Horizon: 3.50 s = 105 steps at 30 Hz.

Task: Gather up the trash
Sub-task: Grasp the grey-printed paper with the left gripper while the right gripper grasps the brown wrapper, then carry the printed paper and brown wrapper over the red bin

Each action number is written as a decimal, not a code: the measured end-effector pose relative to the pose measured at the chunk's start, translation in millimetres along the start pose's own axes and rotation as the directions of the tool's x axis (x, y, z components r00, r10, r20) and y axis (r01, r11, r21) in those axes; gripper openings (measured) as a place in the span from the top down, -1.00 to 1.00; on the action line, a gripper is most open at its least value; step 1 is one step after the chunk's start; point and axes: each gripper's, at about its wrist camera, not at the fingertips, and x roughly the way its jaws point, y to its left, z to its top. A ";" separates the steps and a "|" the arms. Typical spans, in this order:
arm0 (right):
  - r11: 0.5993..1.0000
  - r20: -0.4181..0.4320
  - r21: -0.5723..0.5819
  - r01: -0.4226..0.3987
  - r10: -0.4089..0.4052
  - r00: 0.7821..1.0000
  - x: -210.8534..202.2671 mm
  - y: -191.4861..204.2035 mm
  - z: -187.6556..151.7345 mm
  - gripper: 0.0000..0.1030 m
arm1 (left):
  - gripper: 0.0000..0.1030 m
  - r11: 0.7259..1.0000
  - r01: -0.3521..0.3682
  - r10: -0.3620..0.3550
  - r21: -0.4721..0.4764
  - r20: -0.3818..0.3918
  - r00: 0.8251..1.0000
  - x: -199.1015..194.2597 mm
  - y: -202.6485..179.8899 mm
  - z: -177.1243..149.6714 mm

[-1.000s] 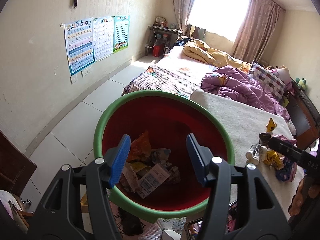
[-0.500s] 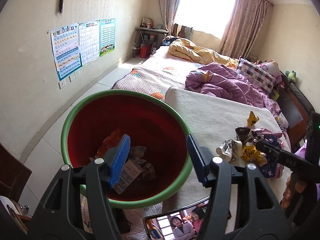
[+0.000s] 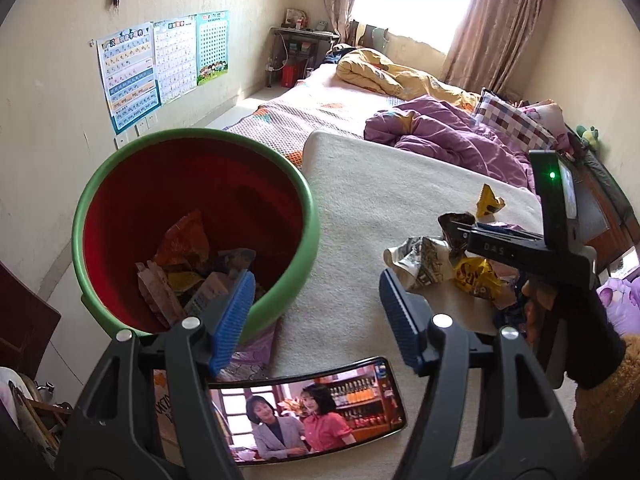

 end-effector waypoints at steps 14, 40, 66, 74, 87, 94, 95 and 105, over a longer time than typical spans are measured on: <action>0.970 0.166 0.057 -0.238 0.226 0.960 -83.6 -35.8 -9.0 0.48 | -0.33 0.992 0.109 -0.100 0.062 -0.142 0.985 81.3 -73.4 16.9; 0.963 0.209 0.087 -0.255 0.232 0.950 -107.2 -43.6 -24.3 0.47 | -0.10 0.996 0.087 -0.088 -0.015 -0.128 0.988 73.9 -83.2 4.4; 0.971 0.239 0.047 -0.235 0.218 0.946 -116.5 -6.2 -17.2 0.47 | -0.11 0.999 0.028 -0.030 0.047 0.040 0.999 17.1 -57.1 21.4; 0.973 0.242 0.043 -0.227 0.210 0.947 -115.2 6.0 -13.1 0.47 | -0.11 0.999 0.015 -0.019 0.049 0.083 0.996 2.7 -40.8 29.1; 0.975 0.248 0.040 -0.216 0.200 0.948 -115.8 27.2 -11.6 0.47 | -0.12 0.999 -0.032 0.029 0.018 0.128 0.991 -11.5 6.6 41.2; 0.975 0.236 0.026 -0.221 0.209 0.949 -110.4 47.8 -10.0 0.47 | -0.13 0.999 -0.049 0.050 -0.005 0.135 0.990 -17.4 29.7 41.7; 0.975 0.234 0.024 -0.222 0.210 0.949 -109.5 51.6 -10.0 0.47 | -0.13 0.999 -0.050 0.050 -0.005 0.134 0.990 -18.2 31.7 41.4; 0.973 0.239 -0.001 -0.231 0.225 0.945 -108.4 81.6 -5.5 0.47 | -0.13 0.999 -0.051 0.052 -0.008 0.142 0.988 -24.5 49.1 40.1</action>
